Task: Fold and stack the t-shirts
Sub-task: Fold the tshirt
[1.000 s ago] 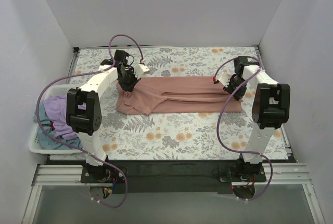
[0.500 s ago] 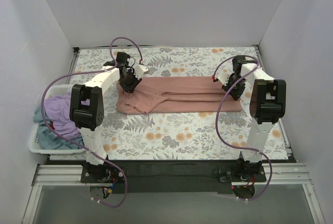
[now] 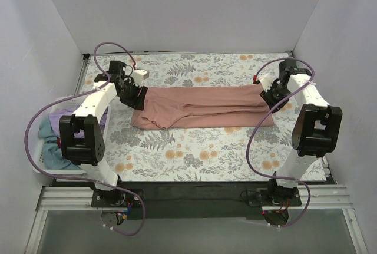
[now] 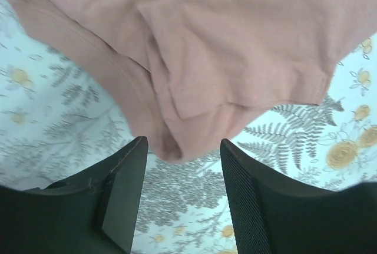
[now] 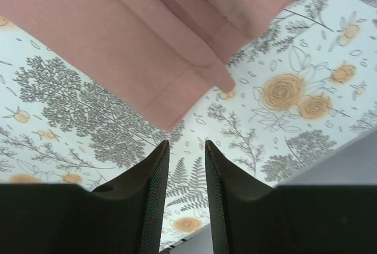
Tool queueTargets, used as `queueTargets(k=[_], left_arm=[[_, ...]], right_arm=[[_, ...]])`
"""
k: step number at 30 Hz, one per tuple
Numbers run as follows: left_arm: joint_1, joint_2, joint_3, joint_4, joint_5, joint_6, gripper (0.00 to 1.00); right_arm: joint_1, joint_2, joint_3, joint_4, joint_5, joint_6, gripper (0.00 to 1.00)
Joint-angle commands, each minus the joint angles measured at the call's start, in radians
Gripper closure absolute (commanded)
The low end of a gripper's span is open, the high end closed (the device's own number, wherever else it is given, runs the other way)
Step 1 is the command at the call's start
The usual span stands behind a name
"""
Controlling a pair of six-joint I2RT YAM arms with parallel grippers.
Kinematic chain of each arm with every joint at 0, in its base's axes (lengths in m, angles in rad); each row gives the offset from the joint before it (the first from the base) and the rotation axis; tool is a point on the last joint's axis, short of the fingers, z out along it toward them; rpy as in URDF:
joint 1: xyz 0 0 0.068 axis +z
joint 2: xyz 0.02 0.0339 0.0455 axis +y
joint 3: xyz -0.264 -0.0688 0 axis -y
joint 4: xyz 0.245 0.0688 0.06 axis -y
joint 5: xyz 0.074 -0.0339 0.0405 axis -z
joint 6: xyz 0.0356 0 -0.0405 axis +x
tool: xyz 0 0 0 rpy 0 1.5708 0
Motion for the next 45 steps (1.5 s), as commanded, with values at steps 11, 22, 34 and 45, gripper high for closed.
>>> queueTargets(k=[11, 22, 34, 45], left_arm=[[-0.009, 0.009, -0.191, 0.114, -0.012, -0.156, 0.43], [-0.009, -0.009, -0.333, 0.110, -0.067, -0.145, 1.00], [-0.009, -0.212, -0.443, 0.016, -0.069, -0.119, 1.00], [-0.009, -0.379, -0.370, 0.045, 0.170, -0.140, 0.60]], right_arm=[[0.001, 0.159, -0.053, 0.050, -0.044, 0.226, 0.64], [-0.002, 0.147, -0.278, 0.177, 0.117, 0.231, 0.69], [-0.052, -0.052, -0.435, 0.166, 0.191, 0.134, 0.74], [0.023, -0.255, -0.187, -0.088, -0.277, 0.153, 0.64]])
